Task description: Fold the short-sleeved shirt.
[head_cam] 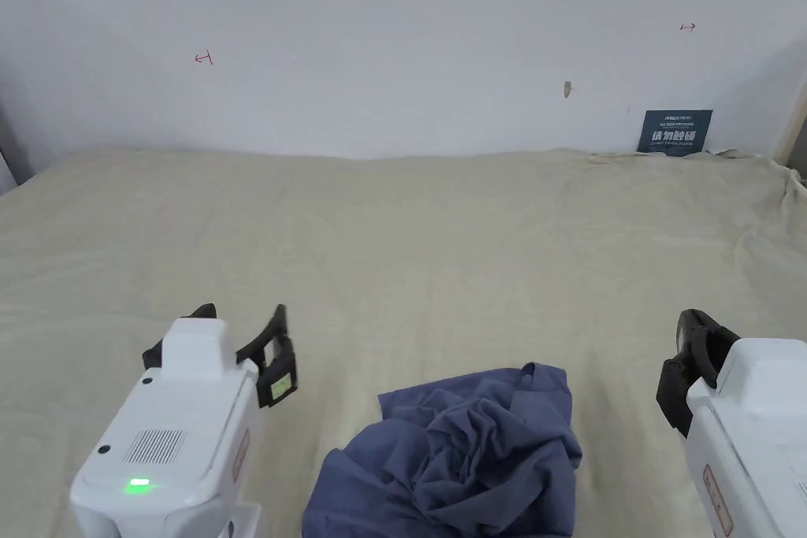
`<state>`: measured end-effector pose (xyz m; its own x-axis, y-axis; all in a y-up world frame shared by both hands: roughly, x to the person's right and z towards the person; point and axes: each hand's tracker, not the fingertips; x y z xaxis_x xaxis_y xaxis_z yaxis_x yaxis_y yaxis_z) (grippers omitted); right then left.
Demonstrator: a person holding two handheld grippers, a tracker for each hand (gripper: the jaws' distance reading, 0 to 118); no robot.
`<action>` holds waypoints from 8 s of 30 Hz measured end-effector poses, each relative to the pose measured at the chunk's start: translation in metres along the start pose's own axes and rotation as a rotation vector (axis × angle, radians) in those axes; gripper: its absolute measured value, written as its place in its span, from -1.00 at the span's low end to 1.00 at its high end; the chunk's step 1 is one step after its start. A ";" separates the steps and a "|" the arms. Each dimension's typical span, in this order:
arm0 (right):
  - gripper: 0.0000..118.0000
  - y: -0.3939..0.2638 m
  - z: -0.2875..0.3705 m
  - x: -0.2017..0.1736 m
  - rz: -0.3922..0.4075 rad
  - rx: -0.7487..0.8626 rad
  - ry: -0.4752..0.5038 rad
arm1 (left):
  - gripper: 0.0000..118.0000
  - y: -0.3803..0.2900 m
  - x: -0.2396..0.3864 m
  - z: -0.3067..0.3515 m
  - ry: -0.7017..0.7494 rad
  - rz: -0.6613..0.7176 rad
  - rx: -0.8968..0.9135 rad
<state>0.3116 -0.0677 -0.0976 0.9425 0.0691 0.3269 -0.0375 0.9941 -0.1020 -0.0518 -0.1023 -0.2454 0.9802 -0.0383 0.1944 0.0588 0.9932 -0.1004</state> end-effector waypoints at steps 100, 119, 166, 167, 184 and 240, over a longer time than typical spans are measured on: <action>-0.98 -0.108 -0.269 -0.029 0.014 -0.766 0.215 | -0.92 -0.079 0.027 -0.044 -0.302 0.033 -0.819; -0.98 0.067 -0.207 0.045 -0.001 -0.464 0.169 | -0.92 0.035 -0.039 -0.069 -0.232 0.148 -0.542; -0.98 0.076 -0.267 0.057 -0.060 -0.407 0.075 | -0.93 0.122 -0.105 -0.186 -0.034 0.097 -0.370; -0.98 0.066 -0.259 0.057 -0.052 -0.426 0.076 | -0.93 0.110 -0.105 -0.178 -0.035 0.099 -0.387; -0.98 -0.099 -0.089 0.058 -0.115 -0.639 0.105 | -0.93 -0.089 -0.122 -0.029 -0.036 0.216 -0.720; 0.58 0.005 -0.057 0.038 -0.114 -0.375 0.091 | 0.96 0.020 -0.046 -0.054 -0.052 0.021 -0.492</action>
<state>0.3659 -0.0648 -0.1391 0.9599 -0.0648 0.2729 0.1773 0.8940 -0.4114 -0.0859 -0.0870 -0.3087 0.9721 -0.0006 0.2345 0.1334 0.8238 -0.5510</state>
